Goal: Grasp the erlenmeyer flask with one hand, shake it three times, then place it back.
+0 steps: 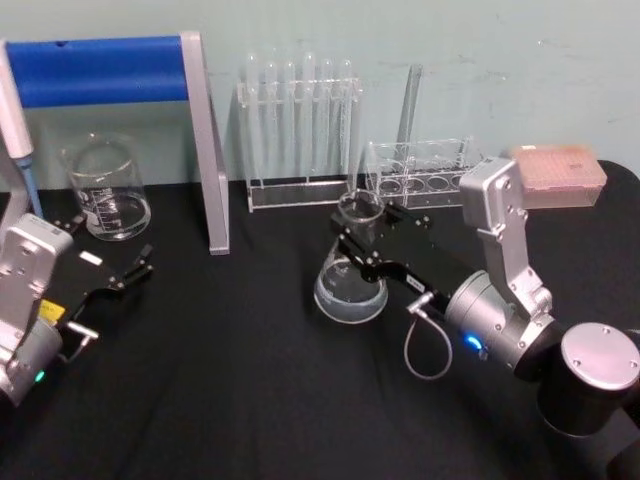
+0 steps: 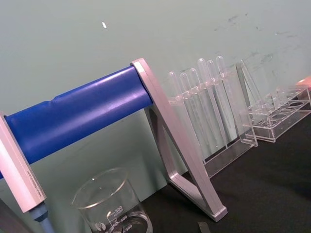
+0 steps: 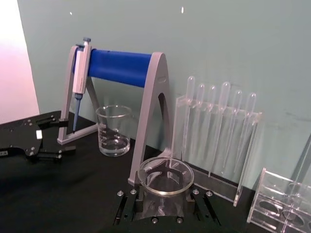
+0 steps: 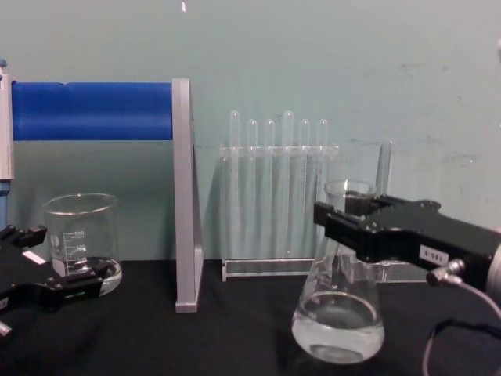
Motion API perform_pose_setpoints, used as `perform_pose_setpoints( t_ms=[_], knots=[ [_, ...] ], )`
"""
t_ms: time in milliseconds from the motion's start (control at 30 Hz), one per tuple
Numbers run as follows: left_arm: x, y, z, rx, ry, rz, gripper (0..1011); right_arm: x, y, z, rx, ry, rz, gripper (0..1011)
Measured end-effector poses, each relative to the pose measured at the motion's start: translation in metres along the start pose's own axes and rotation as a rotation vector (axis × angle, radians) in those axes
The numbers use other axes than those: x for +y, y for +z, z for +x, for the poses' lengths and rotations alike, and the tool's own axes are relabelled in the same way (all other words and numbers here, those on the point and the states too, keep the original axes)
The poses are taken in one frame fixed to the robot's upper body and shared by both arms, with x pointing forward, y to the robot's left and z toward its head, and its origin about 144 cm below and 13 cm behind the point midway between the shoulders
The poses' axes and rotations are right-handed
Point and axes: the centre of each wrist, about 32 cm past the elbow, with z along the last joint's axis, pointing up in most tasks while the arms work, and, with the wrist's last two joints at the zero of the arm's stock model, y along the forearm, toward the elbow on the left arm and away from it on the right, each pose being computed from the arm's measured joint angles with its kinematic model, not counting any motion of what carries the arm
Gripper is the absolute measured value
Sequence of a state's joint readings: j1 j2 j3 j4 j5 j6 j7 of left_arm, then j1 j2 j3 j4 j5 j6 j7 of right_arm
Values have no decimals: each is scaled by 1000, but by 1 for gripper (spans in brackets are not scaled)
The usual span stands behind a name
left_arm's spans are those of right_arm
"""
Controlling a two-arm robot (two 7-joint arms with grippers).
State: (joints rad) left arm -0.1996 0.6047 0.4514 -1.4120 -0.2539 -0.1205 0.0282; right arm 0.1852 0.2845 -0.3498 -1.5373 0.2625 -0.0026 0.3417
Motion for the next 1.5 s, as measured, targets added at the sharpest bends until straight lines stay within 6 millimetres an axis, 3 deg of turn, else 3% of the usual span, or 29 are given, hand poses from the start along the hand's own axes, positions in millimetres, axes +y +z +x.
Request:
perform_pose_setpoints(
  t_ms=[467,1500],
  knots=[
    [0,0,0,0,0,0,1001,0,-14,-4,11,21,-30,449],
    [0,0,0,0,0,0,1001,0,-24,-8,16,35,-70,450]
  ],
)
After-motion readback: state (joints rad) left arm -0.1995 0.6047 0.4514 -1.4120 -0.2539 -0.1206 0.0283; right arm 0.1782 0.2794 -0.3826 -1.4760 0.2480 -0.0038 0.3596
